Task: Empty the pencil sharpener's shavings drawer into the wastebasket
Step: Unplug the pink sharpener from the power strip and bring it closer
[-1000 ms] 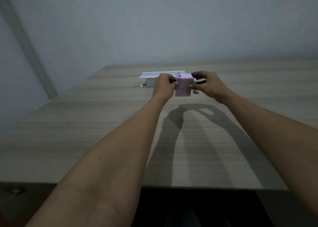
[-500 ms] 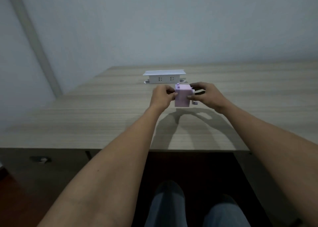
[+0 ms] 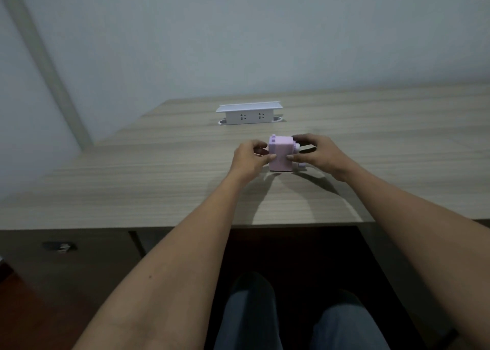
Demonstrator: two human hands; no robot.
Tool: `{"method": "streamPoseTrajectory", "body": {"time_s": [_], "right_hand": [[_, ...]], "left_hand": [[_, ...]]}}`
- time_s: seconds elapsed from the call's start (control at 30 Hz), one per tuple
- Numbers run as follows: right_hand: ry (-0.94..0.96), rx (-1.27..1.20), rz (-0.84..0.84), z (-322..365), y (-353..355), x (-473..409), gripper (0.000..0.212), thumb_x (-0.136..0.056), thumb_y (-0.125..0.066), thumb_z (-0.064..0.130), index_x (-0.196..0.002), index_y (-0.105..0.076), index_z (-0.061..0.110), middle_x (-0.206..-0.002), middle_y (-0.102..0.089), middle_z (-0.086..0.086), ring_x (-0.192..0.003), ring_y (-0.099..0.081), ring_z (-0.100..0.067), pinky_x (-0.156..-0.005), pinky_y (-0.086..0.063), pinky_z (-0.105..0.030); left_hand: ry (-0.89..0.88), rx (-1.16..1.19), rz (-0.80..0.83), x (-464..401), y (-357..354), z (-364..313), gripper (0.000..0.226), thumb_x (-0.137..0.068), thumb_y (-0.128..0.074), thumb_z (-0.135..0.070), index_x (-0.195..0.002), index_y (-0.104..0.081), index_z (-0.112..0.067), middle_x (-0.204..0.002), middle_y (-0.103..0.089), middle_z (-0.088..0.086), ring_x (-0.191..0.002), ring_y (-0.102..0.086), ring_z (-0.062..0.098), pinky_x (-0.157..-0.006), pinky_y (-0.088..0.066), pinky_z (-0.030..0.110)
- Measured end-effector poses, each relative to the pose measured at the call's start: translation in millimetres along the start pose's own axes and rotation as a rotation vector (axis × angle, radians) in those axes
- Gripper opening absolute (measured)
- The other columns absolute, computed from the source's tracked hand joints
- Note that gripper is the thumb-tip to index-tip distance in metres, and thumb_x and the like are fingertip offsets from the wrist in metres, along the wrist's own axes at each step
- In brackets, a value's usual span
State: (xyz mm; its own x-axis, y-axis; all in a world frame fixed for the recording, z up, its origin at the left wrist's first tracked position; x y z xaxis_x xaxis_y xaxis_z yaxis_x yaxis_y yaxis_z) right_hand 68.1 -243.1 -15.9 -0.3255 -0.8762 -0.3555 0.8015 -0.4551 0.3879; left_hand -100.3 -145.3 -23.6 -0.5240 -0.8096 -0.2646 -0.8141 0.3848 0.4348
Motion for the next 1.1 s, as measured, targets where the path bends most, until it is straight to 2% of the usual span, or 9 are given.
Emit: {"method": "streamPoseTrajectory", "body": {"time_s": [0.13,0.27,0.37,0.47,0.53,0.73,0.9,1.03,1.1], "right_hand": [[-0.034,-0.046,0.059,-3,-4,-1,0.063,-0.077,-0.083,0.007,-0.135,-0.061,0.007,-0.127,-0.069,-0.011,-0.113,-0.067,-0.025,-0.084,-0.059,-0.026],[-0.098,-0.116,0.109,-11,-8,-3,0.062,-0.077,-0.082,0.005,-0.135,-0.061,0.006,-0.123,-0.071,-0.016,-0.101,-0.07,-0.022,-0.078,-0.062,-0.03],[-0.119,-0.146,0.149,-14,-9,-5,0.058,-0.08,-0.08,0.004,-0.135,-0.062,0.007,-0.124,-0.07,-0.018,-0.098,-0.07,-0.02,-0.074,-0.061,-0.027],[-0.139,-0.167,0.178,-15,-9,-5,0.057,-0.081,-0.078,0.003,-0.136,-0.061,0.008,-0.126,-0.069,-0.019,-0.098,-0.07,-0.018,-0.072,-0.059,-0.025],[-0.14,-0.159,0.192,-17,-10,-5,0.056,-0.082,-0.078,0.004,-0.135,-0.061,0.008,-0.127,-0.069,-0.018,-0.099,-0.069,-0.017,-0.073,-0.059,-0.025],[-0.137,-0.142,0.208,-17,-10,-5,0.055,-0.084,-0.076,0.004,-0.137,-0.06,0.008,-0.128,-0.068,-0.019,-0.096,-0.069,-0.015,-0.073,-0.057,-0.024],[-0.147,-0.126,0.216,-17,-9,-4,0.054,-0.084,-0.077,0.006,-0.136,-0.061,0.008,-0.125,-0.07,-0.015,-0.095,-0.068,-0.013,-0.073,-0.056,-0.023],[-0.168,-0.145,0.174,-17,-9,-3,0.056,-0.082,-0.078,0.003,-0.135,-0.061,0.006,-0.126,-0.069,-0.019,-0.1,-0.068,-0.02,-0.087,-0.058,-0.04],[-0.169,-0.125,0.15,-14,-9,-2,0.065,-0.079,-0.08,0.002,-0.14,-0.056,0.005,-0.132,-0.066,-0.018,-0.106,-0.068,-0.021,-0.092,-0.058,-0.039]], "left_hand": [[0.053,0.003,0.162,2,-16,11,0.079,-0.074,-0.086,-0.012,-0.143,-0.048,-0.003,-0.127,-0.063,0.013,-0.111,-0.066,0.031,-0.092,-0.058,0.046],[0.042,0.117,0.199,1,-23,12,0.061,-0.079,-0.076,0.006,-0.136,-0.055,0.002,-0.125,-0.068,0.018,-0.113,-0.068,0.032,-0.092,-0.058,0.034],[0.045,0.122,0.215,-3,-23,15,0.057,-0.079,-0.078,0.004,-0.133,-0.059,0.001,-0.122,-0.07,0.019,-0.111,-0.069,0.031,-0.091,-0.058,0.032],[0.049,0.069,0.273,-5,-25,14,0.053,-0.081,-0.079,-0.004,-0.13,-0.062,-0.003,-0.11,-0.073,0.01,-0.089,-0.068,0.016,-0.074,-0.056,0.013],[0.058,0.047,0.293,-5,-25,12,0.049,-0.082,-0.08,-0.009,-0.128,-0.063,-0.003,-0.098,-0.071,0.003,-0.079,-0.063,0.008,-0.061,-0.051,0.008],[0.109,0.054,0.303,-3,-18,15,0.042,-0.082,-0.079,-0.007,-0.12,-0.064,-0.002,-0.091,-0.069,0.003,-0.064,-0.067,-0.002,-0.058,-0.051,0.01],[0.151,0.012,0.295,-1,9,24,0.05,-0.08,-0.081,-0.01,-0.126,-0.062,-0.005,-0.103,-0.069,0.006,-0.08,-0.063,0.01,-0.069,-0.053,0.022],[0.168,-0.041,0.254,-1,41,32,0.054,-0.08,-0.081,-0.009,-0.128,-0.059,-0.003,-0.111,-0.067,0.008,-0.087,-0.063,0.014,-0.074,-0.053,0.023],[0.163,-0.038,0.214,0,56,32,0.054,-0.078,-0.082,-0.007,-0.127,-0.061,0.0,-0.112,-0.068,0.011,-0.09,-0.064,0.018,-0.078,-0.053,0.025]]}}
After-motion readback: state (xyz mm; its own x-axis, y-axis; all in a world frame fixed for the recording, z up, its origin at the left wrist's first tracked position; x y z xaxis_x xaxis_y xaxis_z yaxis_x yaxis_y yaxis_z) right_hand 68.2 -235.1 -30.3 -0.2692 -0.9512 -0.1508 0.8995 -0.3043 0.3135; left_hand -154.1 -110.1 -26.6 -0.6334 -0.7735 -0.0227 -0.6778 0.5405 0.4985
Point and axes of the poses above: each hand's wrist, its own x-axis away from the middle knuckle, its own y-axis out of the back of the hand, z = x × y, the point moved 9 cm from there along -x, towards the middle knuckle
